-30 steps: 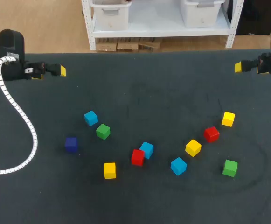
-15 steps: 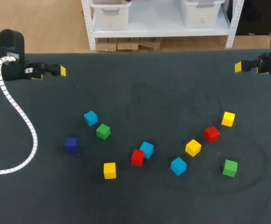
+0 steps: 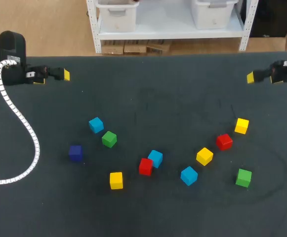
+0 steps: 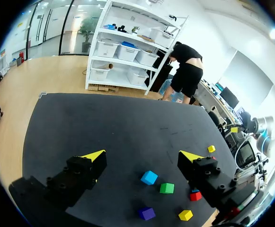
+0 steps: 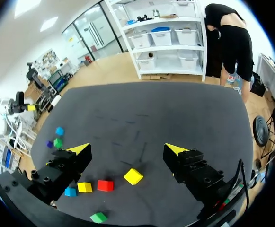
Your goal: Place the blue cubes, place green cubes on the blue cubes, place the yellow cubes on the green cubes, then place the red cubes on the yellow cubes, and place purple cube on the red cubes.
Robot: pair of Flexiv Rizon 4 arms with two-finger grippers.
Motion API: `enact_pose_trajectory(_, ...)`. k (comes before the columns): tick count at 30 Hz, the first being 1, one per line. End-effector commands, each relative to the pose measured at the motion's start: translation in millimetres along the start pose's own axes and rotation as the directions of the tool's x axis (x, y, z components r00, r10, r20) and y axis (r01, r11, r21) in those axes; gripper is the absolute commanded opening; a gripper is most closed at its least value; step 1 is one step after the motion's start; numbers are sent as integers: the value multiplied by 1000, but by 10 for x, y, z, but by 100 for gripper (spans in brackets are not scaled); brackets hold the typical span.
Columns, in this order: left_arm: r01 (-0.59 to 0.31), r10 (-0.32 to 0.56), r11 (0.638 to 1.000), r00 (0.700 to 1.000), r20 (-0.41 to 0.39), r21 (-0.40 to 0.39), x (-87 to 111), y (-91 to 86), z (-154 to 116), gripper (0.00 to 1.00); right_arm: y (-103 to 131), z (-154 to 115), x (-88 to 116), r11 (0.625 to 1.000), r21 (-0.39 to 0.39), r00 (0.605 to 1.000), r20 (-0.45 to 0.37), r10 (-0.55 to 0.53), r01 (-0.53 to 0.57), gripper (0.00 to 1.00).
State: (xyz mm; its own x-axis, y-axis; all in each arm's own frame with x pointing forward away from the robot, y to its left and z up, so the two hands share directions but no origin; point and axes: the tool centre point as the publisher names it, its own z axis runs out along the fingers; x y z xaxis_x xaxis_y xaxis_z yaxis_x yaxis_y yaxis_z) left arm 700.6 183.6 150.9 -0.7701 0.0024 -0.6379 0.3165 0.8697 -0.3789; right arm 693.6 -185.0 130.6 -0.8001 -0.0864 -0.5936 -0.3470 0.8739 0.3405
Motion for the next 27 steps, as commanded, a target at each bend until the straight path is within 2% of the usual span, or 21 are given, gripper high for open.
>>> enact_pose_trajectory(1,-1,1,1000,1000,5,6,11,11,-1,100,149,7,72,995,48,995,-62,-82,85,100)
enact_pose_trajectory(4,-1,1,1000,1000,5,6,11,11,-1,100,347,26,209,981,42,975,-119,-185,192,100)
enact_pose_trajectory(8,-1,1,1000,1000,5,6,11,11,-1,100,565,83,405,966,23,950,-191,-248,257,100)
enact_pose_trajectory(11,-1,1,1000,1000,5,6,11,11,-1,100,791,104,640,935,29,910,-242,-336,353,100)
enact_pose_trajectory(15,-1,1,1000,1000,5,6,11,11,-1,100,991,77,881,910,13,871,-296,-392,414,100)
enact_pose_trajectory(17,-1,1,1000,1000,5,6,11,11,-1,100,1107,50,1033,885,23,840,-326,-434,466,100)
enact_pose_trajectory(22,-1,1,1000,1000,5,6,11,11,-1,100,1305,-47,1244,866,-5,806,-364,-467,499,100)
enact_pose_trajectory(26,-1,1,1000,1000,5,6,11,11,-1,100,1439,-95,1379,868,-36,796,-383,-469,495,100)
enact_pose_trajectory(27,-1,1,1000,1000,5,6,11,11,-1,100,1489,-98,1436,859,-49,781,-391,-487,510,100)
